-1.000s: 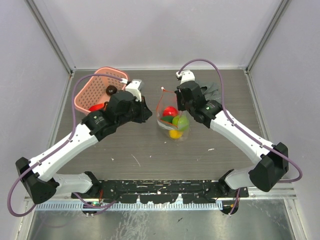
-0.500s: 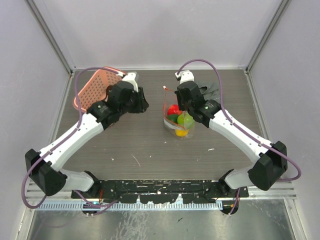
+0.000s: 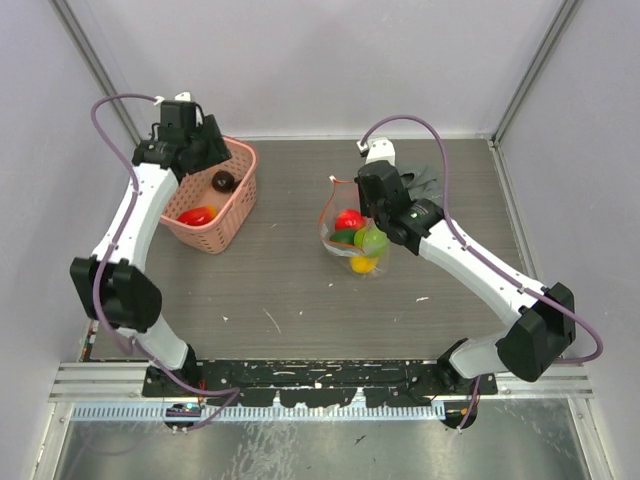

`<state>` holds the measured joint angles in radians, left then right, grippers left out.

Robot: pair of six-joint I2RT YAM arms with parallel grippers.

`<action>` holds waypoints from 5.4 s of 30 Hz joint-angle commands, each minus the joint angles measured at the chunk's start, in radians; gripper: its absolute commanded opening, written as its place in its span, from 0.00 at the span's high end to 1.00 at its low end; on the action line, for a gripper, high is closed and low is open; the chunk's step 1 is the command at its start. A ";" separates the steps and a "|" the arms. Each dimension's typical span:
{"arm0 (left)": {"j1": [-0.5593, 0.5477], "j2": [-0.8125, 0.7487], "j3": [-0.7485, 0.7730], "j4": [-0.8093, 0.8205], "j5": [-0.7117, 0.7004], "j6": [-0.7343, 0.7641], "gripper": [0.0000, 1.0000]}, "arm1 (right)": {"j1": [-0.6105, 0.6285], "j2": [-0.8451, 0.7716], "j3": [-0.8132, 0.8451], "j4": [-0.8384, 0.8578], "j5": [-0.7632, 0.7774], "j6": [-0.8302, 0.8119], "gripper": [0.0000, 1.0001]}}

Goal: Place the food in the zip-top bag and seal the zipper
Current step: Pick up the fake vegetable from the bin, then place the fake vegetable in the zipper food storage bag.

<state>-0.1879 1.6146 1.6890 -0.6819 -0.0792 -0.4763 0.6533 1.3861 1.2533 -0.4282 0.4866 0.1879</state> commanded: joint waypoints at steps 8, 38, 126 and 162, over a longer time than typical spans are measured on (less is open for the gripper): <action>0.102 0.307 0.219 -0.165 0.082 0.122 0.27 | 0.001 -0.090 -0.039 0.060 -0.016 0.027 0.99; 0.140 0.576 0.094 0.129 0.214 -0.052 0.20 | 0.005 -0.094 -0.044 -0.022 -0.076 0.063 0.99; -0.601 -0.215 -0.476 0.614 0.234 0.365 0.79 | 0.003 0.017 0.108 -0.013 -0.182 0.087 1.00; -0.622 -0.214 -0.477 0.594 0.006 0.349 0.19 | 0.004 0.049 0.109 0.003 -0.206 0.079 1.00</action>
<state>-0.8059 1.4986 1.2045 -0.1104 -0.0261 -0.1070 0.6529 1.4471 1.3167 -0.4725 0.2672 0.2646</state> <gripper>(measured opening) 0.793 0.050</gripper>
